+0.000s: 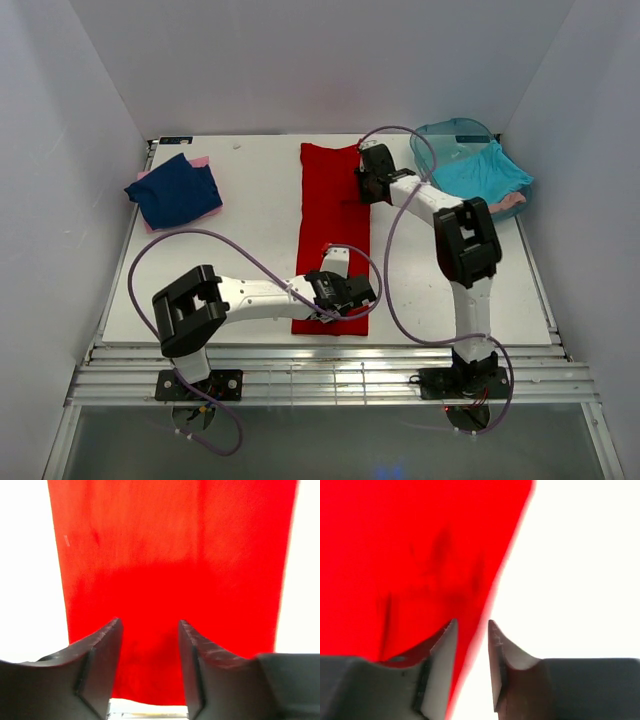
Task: Fold and stack the t-shirts
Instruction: Fold the tshirt
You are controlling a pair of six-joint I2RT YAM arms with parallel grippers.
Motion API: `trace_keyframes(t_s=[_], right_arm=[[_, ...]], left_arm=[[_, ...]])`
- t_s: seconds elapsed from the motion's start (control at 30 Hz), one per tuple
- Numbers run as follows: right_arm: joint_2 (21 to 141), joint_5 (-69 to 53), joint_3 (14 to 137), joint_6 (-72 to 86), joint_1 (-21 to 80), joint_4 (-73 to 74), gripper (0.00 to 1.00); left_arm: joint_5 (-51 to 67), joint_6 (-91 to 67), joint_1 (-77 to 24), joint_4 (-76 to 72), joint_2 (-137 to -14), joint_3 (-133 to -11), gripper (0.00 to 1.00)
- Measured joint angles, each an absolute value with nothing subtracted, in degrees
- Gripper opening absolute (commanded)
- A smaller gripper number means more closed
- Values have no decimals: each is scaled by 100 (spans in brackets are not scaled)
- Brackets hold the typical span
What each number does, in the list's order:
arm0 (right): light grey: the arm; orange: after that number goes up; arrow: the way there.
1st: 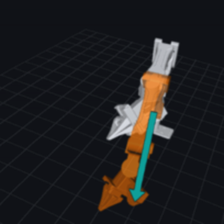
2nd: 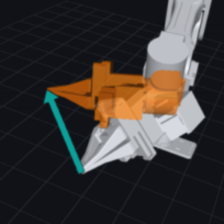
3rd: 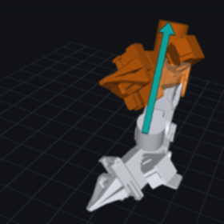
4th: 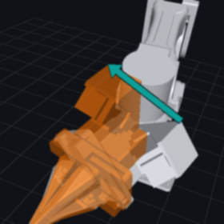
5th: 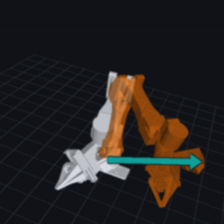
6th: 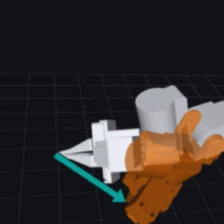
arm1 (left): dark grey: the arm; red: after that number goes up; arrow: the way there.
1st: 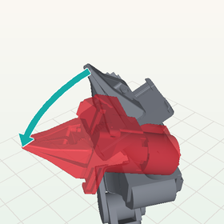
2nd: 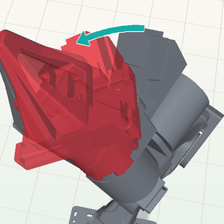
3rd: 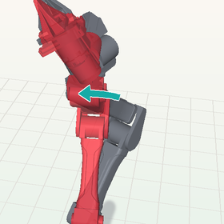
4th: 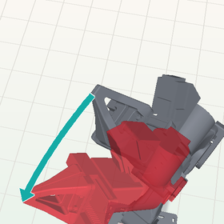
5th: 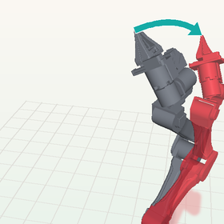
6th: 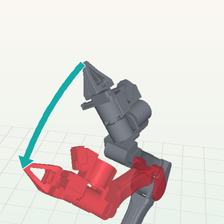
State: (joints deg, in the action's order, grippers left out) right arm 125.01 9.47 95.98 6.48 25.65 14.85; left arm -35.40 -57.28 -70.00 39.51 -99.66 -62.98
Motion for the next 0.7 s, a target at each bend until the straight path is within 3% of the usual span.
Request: trace_keyframes(t_s=[0.1, 0.33, 0.7], right_arm=[[10991, 1404, 8409, 521, 2659, 1361, 51], [8250, 1909, 7216, 755, 3638, 1243, 52], [8152, 1653, 5312, 2309, 5120, 2860, 52]], left_arm=[[-4001, -5621, -7000, 4056, -9953, -6785, 69], [-4477, -5590, -7000, 4032, -9415, -6770, 71], [-3717, -5970, -6997, 3518, -7098, -3964, 71]])
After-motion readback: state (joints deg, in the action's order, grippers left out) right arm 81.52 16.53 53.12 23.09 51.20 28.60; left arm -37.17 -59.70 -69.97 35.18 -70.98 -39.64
